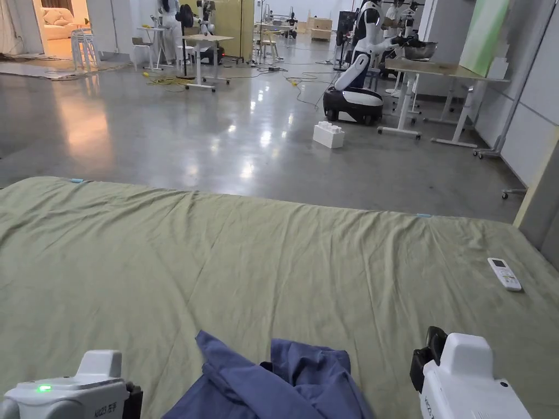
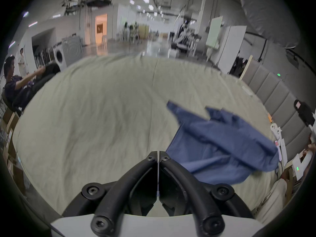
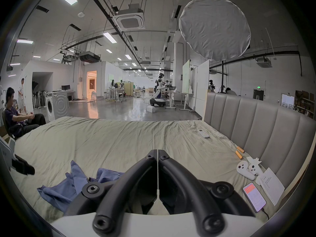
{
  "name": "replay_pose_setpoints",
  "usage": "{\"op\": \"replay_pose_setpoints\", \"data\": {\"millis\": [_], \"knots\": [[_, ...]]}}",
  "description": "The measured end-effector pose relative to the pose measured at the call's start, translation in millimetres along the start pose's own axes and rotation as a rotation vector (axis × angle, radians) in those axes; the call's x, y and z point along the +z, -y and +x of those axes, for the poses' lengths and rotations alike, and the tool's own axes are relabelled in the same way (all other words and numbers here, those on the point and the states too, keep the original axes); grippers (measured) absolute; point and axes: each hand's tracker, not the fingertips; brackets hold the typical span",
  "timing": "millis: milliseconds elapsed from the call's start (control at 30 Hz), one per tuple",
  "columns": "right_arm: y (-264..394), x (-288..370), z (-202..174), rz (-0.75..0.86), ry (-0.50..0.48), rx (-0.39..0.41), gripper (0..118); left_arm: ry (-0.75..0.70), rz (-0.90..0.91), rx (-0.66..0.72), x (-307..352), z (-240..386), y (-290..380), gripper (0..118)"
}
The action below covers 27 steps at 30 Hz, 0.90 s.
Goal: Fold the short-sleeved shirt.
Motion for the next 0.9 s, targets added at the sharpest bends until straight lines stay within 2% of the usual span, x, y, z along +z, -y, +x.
{"op": "replay_pose_setpoints", "data": {"millis": [33,133,167,200,333,433,533,600,667,767,900], "knots": [[2,-1,-1,-0.007,-0.002,0.001,1,0.007,-0.041,0.002,0,-1,1,6],[7,-4,-2,-0.021,-0.006,0.005,1,-0.020,-0.116,0.009,-11,-1,16,73],[9,-5,-3,-0.025,-0.008,0.006,1,-0.017,-0.153,0.020,-23,-9,16,91],[10,-5,-3,-0.029,-0.009,0.008,1,-0.027,-0.169,0.025,-29,-9,19,95],[15,-9,-4,-0.050,-0.010,0.010,1,-0.020,-0.216,0.024,-56,-11,30,93],[20,-13,-3,-0.075,-0.010,0.007,1,-0.081,-0.177,-0.068,-55,2,38,87],[24,-17,-3,-0.086,-0.008,0.010,1,-0.092,-0.134,-0.121,-43,23,39,52],[25,-24,-3,-0.105,-0.015,0.005,1,-0.082,-0.131,-0.159,-53,22,39,8],[25,-31,-4,-0.127,-0.034,-0.003,1,-0.005,-0.120,-0.149,-51,27,37,8],[22,-51,-5,-0.206,-0.105,0.005,1,-0.035,-0.132,-0.152,-55,25,36,8],[19,-91,-8,-0.331,-0.190,0.071,2,0.007,-0.090,-0.090,-42,20,30,8]]}}
